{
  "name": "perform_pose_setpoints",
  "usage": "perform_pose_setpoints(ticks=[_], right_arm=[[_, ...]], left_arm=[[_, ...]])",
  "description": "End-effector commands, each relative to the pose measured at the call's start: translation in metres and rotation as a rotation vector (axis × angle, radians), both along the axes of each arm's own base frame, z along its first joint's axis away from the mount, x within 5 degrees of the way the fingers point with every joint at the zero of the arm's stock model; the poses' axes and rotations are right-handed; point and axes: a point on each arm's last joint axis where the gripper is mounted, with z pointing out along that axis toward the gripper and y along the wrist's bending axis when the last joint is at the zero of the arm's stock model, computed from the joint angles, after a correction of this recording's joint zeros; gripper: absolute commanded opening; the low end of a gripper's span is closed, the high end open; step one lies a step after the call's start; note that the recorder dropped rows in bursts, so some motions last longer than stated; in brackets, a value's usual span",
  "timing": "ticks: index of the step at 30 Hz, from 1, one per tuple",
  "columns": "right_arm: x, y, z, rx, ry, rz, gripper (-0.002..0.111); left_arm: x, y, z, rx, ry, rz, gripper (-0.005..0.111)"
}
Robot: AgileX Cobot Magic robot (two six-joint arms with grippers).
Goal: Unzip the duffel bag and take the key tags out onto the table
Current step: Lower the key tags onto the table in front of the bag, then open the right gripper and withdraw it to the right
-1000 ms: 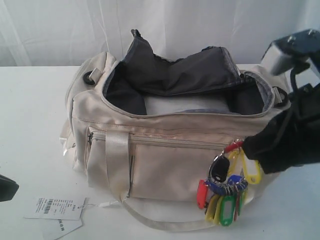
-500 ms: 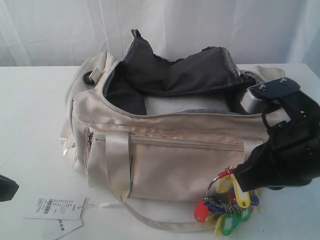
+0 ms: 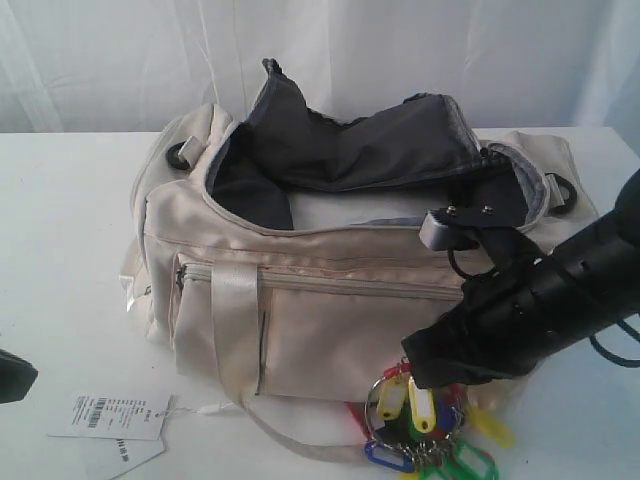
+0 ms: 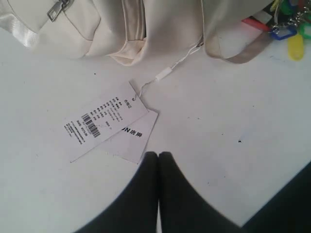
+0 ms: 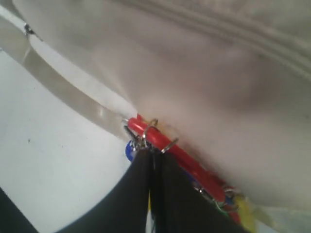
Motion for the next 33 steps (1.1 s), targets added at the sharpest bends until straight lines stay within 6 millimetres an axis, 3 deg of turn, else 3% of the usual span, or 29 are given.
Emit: perform_pose_setpoints(ticks=[1, 5, 9, 13, 16, 18, 23, 26, 33], right_arm=[[0.016, 0.004, -0.019, -0.016, -0.011, -0.049, 0.0], [0.024, 0.008, -0.037, -0.041, 0.044, -0.062, 0.0], [0.025, 0.009, -0.039, -0.039, 0.053, -0.069, 0.0], [0.027, 0.01, -0.036, -0.032, 0.036, -0.055, 0.012], [0.036, 0.015, -0.016, 0.005, -0.035, -0.055, 0.045], [0.039, 0.016, 0.001, 0.035, -0.09, -0.051, 0.052], [0.031, 0.016, 0.053, 0.099, -0.199, 0.015, 0.052], [0.012, 0.009, 0.078, 0.112, -0.215, 0.088, 0.05], [-0.023, -0.007, 0.11, 0.111, -0.262, 0.177, 0.04]], left_arm=[[-0.003, -0.001, 0.0, -0.018, 0.013, -0.002, 0.0], [-0.003, -0.001, 0.0, -0.018, 0.013, -0.002, 0.0], [-0.003, -0.001, 0.0, -0.018, 0.013, -0.002, 0.0], [-0.003, -0.001, 0.0, -0.018, 0.013, -0.002, 0.0], [-0.003, -0.001, 0.0, -0.018, 0.013, -0.002, 0.0], [-0.003, -0.001, 0.0, -0.019, 0.011, -0.001, 0.0], [-0.003, -0.001, 0.0, -0.019, 0.011, -0.001, 0.0], [-0.003, -0.001, 0.0, -0.019, 0.011, -0.001, 0.0], [-0.002, -0.001, 0.001, -0.023, -0.005, 0.004, 0.0]])
